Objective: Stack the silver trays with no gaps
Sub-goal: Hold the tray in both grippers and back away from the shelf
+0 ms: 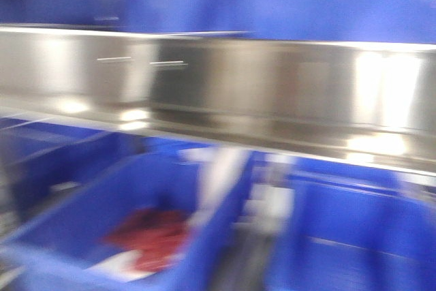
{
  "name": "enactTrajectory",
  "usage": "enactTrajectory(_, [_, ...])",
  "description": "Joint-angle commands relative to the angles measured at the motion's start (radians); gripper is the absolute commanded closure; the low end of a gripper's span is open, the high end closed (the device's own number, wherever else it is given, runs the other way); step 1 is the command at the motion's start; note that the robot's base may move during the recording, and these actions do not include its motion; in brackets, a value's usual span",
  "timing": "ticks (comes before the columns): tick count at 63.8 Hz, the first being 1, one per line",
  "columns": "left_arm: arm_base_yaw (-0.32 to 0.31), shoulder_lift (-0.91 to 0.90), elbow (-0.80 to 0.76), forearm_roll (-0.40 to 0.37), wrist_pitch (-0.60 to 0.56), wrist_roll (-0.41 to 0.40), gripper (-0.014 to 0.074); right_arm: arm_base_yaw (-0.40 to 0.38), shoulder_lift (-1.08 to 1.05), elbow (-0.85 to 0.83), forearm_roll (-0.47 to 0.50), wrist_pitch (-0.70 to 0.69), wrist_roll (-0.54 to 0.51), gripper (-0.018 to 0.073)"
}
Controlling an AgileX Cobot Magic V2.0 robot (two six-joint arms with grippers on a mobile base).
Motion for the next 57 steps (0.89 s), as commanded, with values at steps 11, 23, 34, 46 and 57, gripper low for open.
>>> enactTrajectory(11, [-0.009,-0.037,-0.024,0.015,0.069,0.028,0.0645,0.000,-0.045,-0.029,-0.015,0.034,-0.018,0.0503])
enactTrajectory(23, [-0.009,-0.037,-0.024,0.015,0.069,0.028,0.0645,0.000,-0.045,-0.029,-0.015,0.034,-0.018,0.0503])
enactTrajectory(34, [-0.009,-0.037,-0.024,0.015,0.069,0.028,0.0645,0.000,-0.045,-0.029,-0.015,0.034,-0.018,0.0503])
enactTrajectory(46, [-0.009,-0.037,-0.024,0.015,0.069,0.028,0.0645,0.000,-0.045,-0.029,-0.015,0.034,-0.018,0.0503])
enactTrajectory(57, [-0.009,-0.037,-0.024,0.015,0.069,0.028,0.0645,0.000,-0.045,-0.029,-0.015,0.034,-0.018,0.0503])
